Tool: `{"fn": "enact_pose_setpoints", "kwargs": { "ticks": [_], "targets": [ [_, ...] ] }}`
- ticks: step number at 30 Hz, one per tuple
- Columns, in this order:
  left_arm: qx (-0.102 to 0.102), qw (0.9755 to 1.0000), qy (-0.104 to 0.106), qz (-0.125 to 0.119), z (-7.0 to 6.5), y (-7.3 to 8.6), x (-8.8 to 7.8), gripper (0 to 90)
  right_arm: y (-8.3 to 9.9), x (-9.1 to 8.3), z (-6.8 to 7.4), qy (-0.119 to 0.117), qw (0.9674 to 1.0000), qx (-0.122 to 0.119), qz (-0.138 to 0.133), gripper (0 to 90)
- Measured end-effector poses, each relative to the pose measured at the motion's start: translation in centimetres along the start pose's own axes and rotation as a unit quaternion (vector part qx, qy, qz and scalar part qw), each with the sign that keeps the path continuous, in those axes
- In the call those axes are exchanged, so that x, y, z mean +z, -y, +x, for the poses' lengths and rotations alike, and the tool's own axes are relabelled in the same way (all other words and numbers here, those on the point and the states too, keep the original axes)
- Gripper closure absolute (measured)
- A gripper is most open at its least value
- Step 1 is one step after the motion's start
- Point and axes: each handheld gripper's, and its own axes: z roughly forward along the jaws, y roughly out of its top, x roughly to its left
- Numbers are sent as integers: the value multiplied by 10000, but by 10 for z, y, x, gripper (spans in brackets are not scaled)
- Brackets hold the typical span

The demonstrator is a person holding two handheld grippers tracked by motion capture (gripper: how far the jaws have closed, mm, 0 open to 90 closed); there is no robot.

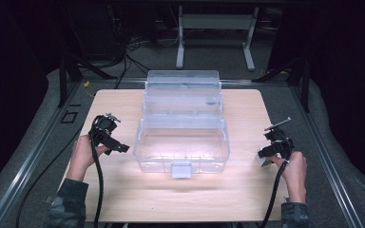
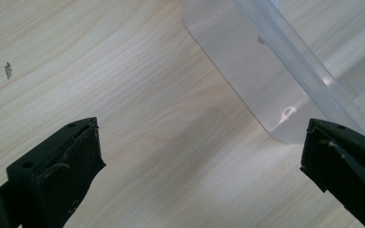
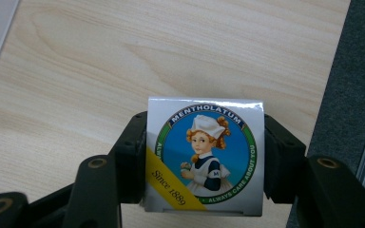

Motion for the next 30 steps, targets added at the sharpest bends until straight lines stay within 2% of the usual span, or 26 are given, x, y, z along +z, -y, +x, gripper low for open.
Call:
{"fn": "enact_pose_setpoints", "kwargs": {
  "ticks": [3,8,9,11,12,14,20,21,22,24,29,30],
  "targets": [
    [-6,10000,1,-6,0,0,0,0,0,-3,2,49,10000,-36,-33,449],
    [24,10000,16,18,-1,-1,1,0,0,-13,6,-115,9997,-113,-160,450],
    [21,10000,12,29,-1,-1,1,0,0,-15,9,19,9997,-137,-195,450],
    [31,10000,-6,39,-1,0,1,0,-1,-20,12,-69,9994,-211,-252,450],
    [27,10000,-3,31,-1,0,1,0,-1,-22,14,-12,9994,-226,-276,450],
    [27,10000,0,32,-1,0,1,0,-2,-25,18,-159,9989,-305,-308,450],
    [26,10000,-10,65,0,0,2,0,-4,-32,33,-114,9980,-518,-337,450],
    [36,10000,-20,68,0,0,2,0,-4,-32,34,-253,9975,-557,-354,450],
    [37,10000,-26,54,0,0,2,0,-4,-33,36,-298,9973,-563,-364,450],
    [45,10000,-35,44,-1,0,1,0,-4,-34,39,-296,9970,-600,-392,450],
    [48,9999,-61,90,-1,-1,2,0,-5,-37,45,-495,9955,-704,-407,450],
    [44,9999,-62,91,-2,-1,2,0,-5,-37,46,-414,9958,-720,-388,449]
  ]
}}
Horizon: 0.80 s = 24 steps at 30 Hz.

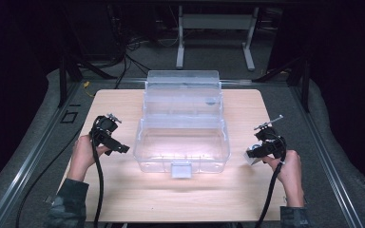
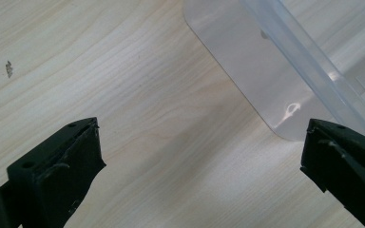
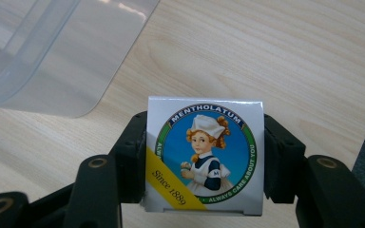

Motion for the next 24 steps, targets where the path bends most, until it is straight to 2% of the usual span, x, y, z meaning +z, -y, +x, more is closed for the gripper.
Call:
{"fn": "enact_pose_setpoints", "kwargs": {
  "ticks": [7,10,12,13,14,24],
  "targets": [
    [39,10000,-34,1,-1,-1,0,0,0,-3,4,14,10000,-61,-29,450],
    [26,10000,-22,13,-1,-1,0,0,0,-7,5,-57,9999,-102,-42,451],
    [7,10000,-28,1,1,0,0,0,-1,-11,7,32,9999,-121,-51,451],
    [-26,10000,-41,-18,1,1,-1,0,-1,-14,7,-162,9997,-126,-93,451],
    [-31,10000,-41,-20,2,1,-1,0,-2,-16,9,-18,9999,-138,-90,451],
    [-51,9999,-103,-48,4,2,-5,0,-14,-34,20,-32,9993,-356,-133,451]
  ]
}}
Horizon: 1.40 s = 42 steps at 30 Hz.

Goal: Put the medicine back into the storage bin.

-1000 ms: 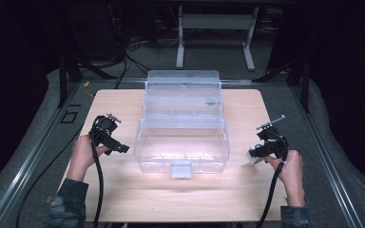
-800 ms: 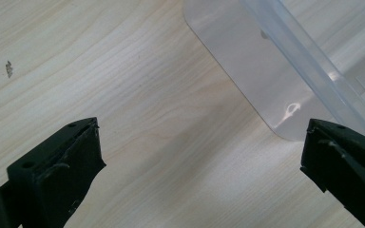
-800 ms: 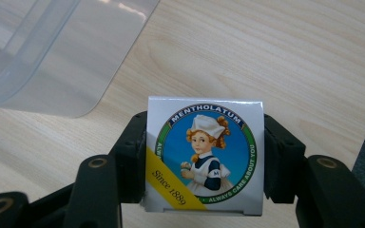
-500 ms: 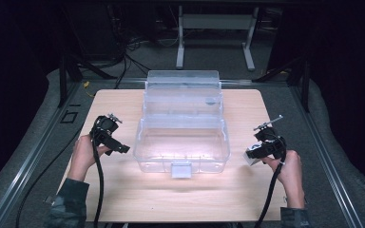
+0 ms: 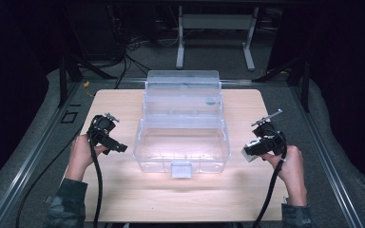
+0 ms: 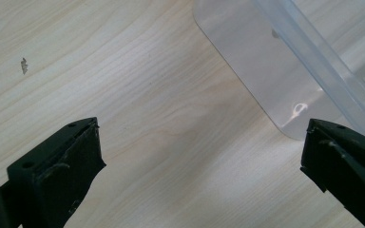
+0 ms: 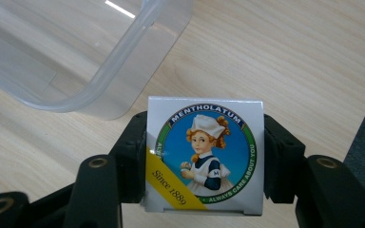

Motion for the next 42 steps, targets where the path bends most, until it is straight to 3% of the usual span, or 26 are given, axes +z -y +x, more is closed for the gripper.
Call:
{"fn": "enact_pose_setpoints", "kwargs": {
  "ticks": [6,20,31,42],
  "targets": [
    [22,10000,10,-2,0,-3,1,0,-6,-11,2,108,9999,-84,24,451],
    [23,10000,-17,-1,3,-7,1,0,-27,-39,11,52,9995,-293,-130,452],
    [-88,9999,-31,-46,10,-3,-3,0,-48,-42,26,-112,9982,-551,-192,452],
    [-89,9999,-132,-36,11,-2,-5,0,-67,-32,46,-270,9960,-829,-191,452]
  ]
}}
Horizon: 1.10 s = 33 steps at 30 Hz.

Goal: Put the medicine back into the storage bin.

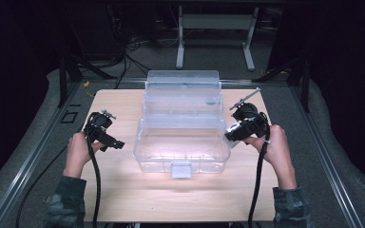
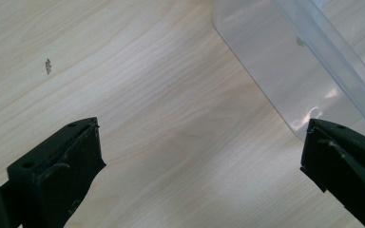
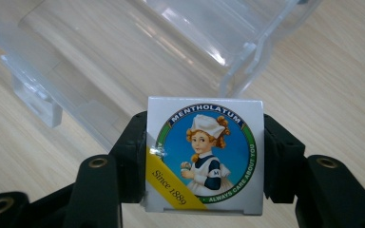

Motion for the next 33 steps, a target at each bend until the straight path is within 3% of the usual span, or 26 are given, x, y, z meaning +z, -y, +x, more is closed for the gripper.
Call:
{"fn": "enact_pose_setpoints", "kwargs": {
  "ticks": [16,26,27,30,31,33],
  "targets": [
    [35,10000,22,27,0,-1,2,0,-20,37,23,-352,9987,-269,264,451],
    [88,9999,27,80,-3,-2,4,0,-15,67,27,-432,9963,-307,672,451],
    [82,9999,30,86,-3,-2,4,0,-15,69,27,-338,9960,-312,771,451],
    [97,9999,33,100,-3,-2,5,0,-13,75,26,-428,9953,-276,818,451],
    [100,9999,43,103,-3,-2,5,0,-12,76,27,-358,9949,-292,900,451],
    [93,9999,55,89,-3,-2,5,0,-10,79,26,-458,9940,-248,965,451]
  ]
}}
